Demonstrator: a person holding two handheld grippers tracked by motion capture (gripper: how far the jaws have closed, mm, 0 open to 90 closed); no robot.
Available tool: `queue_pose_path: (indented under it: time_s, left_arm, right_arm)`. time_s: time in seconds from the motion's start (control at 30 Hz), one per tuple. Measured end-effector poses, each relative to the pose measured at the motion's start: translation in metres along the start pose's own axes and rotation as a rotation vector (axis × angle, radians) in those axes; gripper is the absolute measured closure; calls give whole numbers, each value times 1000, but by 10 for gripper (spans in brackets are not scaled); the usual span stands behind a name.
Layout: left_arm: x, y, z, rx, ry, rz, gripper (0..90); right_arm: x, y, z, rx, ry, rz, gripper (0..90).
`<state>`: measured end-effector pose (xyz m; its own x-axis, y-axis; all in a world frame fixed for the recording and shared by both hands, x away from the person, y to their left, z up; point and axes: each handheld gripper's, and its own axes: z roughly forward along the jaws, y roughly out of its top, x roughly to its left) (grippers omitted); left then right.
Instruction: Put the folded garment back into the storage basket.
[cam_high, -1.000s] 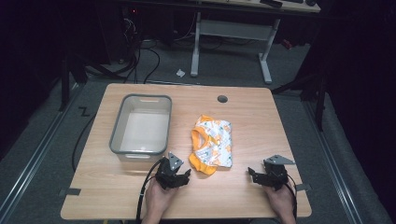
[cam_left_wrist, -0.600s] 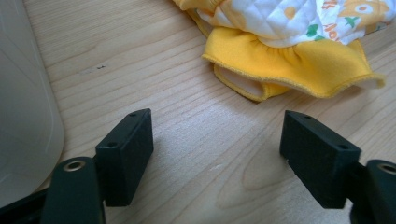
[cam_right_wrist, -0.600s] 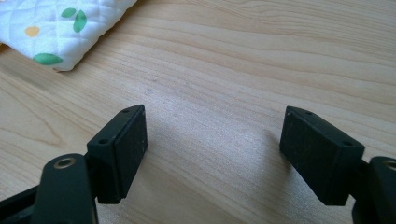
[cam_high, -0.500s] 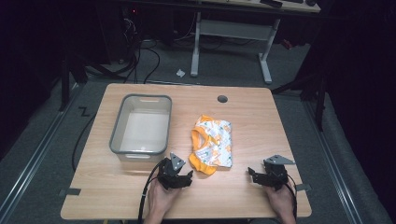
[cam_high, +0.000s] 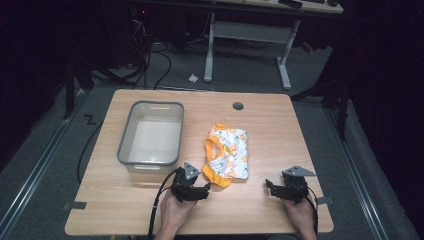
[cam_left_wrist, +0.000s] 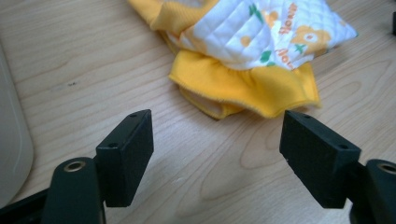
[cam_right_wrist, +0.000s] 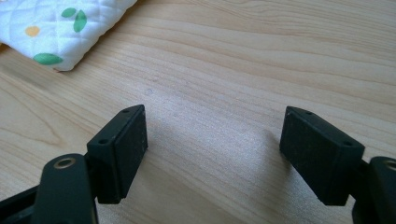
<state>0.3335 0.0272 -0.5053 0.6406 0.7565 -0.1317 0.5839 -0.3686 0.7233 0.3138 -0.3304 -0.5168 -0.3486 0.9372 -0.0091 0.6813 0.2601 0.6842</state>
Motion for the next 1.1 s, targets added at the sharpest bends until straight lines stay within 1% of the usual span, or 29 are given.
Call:
queue_pose_path:
  time_s: [0.03,0.07,0.1,0.17,0.37,0.43,0.6,0.63,0.73,0.9,1.0,1.03,1.07,1.1]
  left_arm:
    - [-1,1,-1,-8,6,9,258]
    - [-3,4,-1,-5,8,21,253]
    - [-5,5,-1,-4,1,24,253]
    - [-7,8,-2,-3,2,38,253]
    - [-10,15,-1,-5,-5,47,253]
    - [-11,18,0,-1,-13,39,252]
    - [-10,23,-1,-11,-10,32,256]
    - [-9,24,-1,-10,-15,21,257]
    - [-8,27,-1,-17,-19,13,256]
    - [-8,38,1,-9,-4,20,236]
    - [-7,43,2,3,-8,17,226]
    - [-6,47,4,9,-7,11,224]
    - [-6,47,4,9,-7,11,219]
    - [-4,49,5,6,-15,-1,218]
  right_arm:
    - [0,0,0,-1,-1,0,235]
    - [0,0,0,-1,-1,0,236]
    - [0,0,0,-1,-1,0,235]
    - [0,0,0,-1,0,0,235]
    - [0,0,0,-1,0,0,235]
    - [0,0,0,-1,0,-1,235]
    - [0,0,0,-1,0,-1,235]
    - [0,0,0,-1,1,-1,235]
    - [0,0,0,-1,0,-1,235]
    - [0,0,0,-1,1,-1,235]
    - [0,0,0,-1,1,-1,235]
    - [0,0,0,-1,1,-1,235]
    - [0,0,0,-1,1,-1,235]
    - [0,0,0,-1,1,-1,235]
